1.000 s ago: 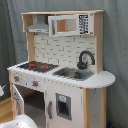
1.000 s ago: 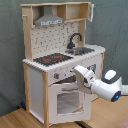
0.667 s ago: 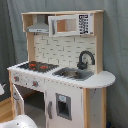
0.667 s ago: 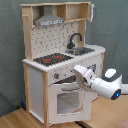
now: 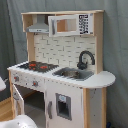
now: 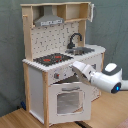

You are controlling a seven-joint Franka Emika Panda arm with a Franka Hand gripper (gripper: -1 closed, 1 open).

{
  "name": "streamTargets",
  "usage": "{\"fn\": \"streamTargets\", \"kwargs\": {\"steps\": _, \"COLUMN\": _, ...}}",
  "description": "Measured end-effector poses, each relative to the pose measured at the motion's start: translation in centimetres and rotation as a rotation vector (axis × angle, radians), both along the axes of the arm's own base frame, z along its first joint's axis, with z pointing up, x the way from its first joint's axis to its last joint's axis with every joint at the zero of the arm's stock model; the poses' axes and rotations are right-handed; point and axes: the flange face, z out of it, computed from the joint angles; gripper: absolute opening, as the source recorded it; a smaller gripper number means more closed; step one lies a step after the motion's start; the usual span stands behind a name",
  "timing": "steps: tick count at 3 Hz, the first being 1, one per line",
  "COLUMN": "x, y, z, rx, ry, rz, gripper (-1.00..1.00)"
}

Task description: Play with the kitchen

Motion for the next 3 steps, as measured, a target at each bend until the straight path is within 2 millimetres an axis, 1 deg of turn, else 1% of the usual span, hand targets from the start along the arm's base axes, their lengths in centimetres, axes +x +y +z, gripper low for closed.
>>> {"fn": "streamTargets", "kwargs": {"steps": 3, "x": 1.8, "y": -2.4, "z": 7.2, "rx": -0.162, "ry": 0.048, "rz": -0.06, "gripper": 1.0}}
